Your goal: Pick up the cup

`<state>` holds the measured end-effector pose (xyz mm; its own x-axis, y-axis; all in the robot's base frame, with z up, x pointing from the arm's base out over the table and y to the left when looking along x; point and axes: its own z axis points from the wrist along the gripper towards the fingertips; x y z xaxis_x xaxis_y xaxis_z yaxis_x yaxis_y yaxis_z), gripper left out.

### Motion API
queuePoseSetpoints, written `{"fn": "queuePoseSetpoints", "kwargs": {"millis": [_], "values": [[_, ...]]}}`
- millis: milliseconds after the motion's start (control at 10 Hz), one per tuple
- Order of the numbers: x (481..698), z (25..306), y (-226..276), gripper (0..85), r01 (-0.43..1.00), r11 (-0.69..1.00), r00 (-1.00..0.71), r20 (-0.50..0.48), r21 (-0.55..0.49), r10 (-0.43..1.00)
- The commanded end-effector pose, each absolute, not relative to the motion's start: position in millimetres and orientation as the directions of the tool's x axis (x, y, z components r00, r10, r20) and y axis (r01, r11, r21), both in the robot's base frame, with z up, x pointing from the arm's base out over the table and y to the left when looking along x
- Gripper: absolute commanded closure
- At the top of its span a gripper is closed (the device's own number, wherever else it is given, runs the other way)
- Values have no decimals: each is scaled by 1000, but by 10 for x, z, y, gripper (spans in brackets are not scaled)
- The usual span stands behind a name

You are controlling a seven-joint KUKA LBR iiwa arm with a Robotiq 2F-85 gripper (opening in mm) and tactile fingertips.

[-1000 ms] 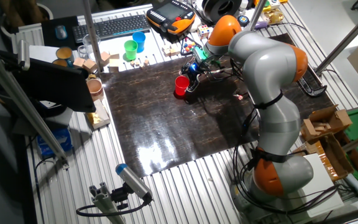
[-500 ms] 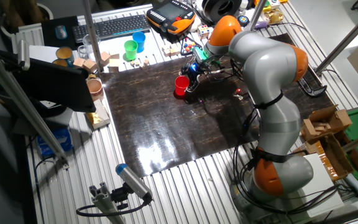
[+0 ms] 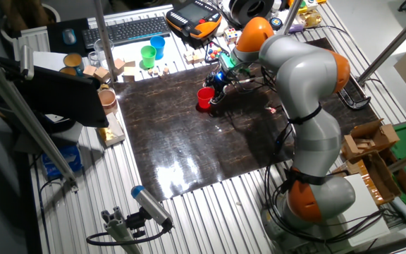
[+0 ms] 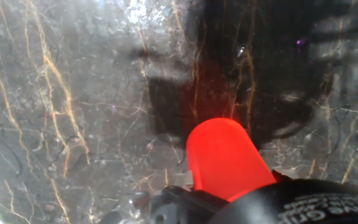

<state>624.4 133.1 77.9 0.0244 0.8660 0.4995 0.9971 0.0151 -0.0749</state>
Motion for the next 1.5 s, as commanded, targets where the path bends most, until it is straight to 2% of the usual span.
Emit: {"fn": "queuePoseSetpoints", "kwargs": {"millis": [0,300,600,1000,1400], "values": [[6244,797,1326,90,997,14,25,498,-74,867],[6230,878,1327,150,997,15,25,491,-77,871],[6215,939,1318,147,997,17,23,484,-79,875],[6181,1132,1239,140,995,34,13,458,-92,889],[6139,1386,1078,133,995,37,11,474,-92,880]]}}
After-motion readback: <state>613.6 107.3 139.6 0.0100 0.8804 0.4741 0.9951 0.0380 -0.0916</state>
